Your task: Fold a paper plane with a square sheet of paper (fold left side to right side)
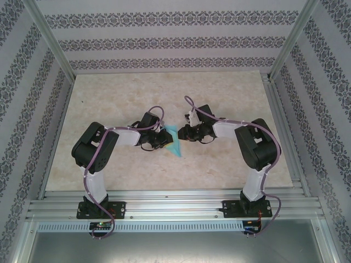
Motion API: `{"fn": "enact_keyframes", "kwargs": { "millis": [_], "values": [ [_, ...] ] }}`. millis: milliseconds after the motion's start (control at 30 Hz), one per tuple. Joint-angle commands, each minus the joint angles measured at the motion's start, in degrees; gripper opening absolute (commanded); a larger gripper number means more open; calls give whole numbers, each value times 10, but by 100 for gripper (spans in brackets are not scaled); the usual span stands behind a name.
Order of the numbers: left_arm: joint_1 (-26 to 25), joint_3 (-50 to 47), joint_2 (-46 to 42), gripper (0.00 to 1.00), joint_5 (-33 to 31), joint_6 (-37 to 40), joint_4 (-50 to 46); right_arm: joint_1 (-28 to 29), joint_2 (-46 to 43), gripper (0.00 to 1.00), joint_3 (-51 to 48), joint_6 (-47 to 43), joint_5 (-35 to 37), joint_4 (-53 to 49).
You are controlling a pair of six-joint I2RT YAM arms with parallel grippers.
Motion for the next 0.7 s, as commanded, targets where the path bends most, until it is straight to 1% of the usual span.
{"fn": "enact_keyframes", "kwargs": {
  "millis": [0, 100, 167, 267, 367, 533, 667],
  "values": [
    [-10, -10, 36, 17, -55, 21, -55, -3, -71, 28, -15, -1, 15, -19],
    [-10, -9, 36, 17, -56, 22, -57, 14, -99, 27, -43, 21, 8, -12],
    [-10, -10, 35, 17, -56, 23, -58, 34, -105, 25, -69, 47, -7, 14],
    [-10, -10, 35, 17, -58, 23, -57, 56, -101, 25, -106, 86, -20, 72],
    [-10, -10, 36, 17, -58, 24, -58, 66, -83, 24, -116, 100, -27, 102],
    [-10, -9, 37, 17, -60, 24, -58, 72, -66, 24, -115, 100, -28, 107],
    [-10, -9, 38, 17, -59, 24, -58, 71, -58, 24, -114, 84, -16, 85]
  ]
}}
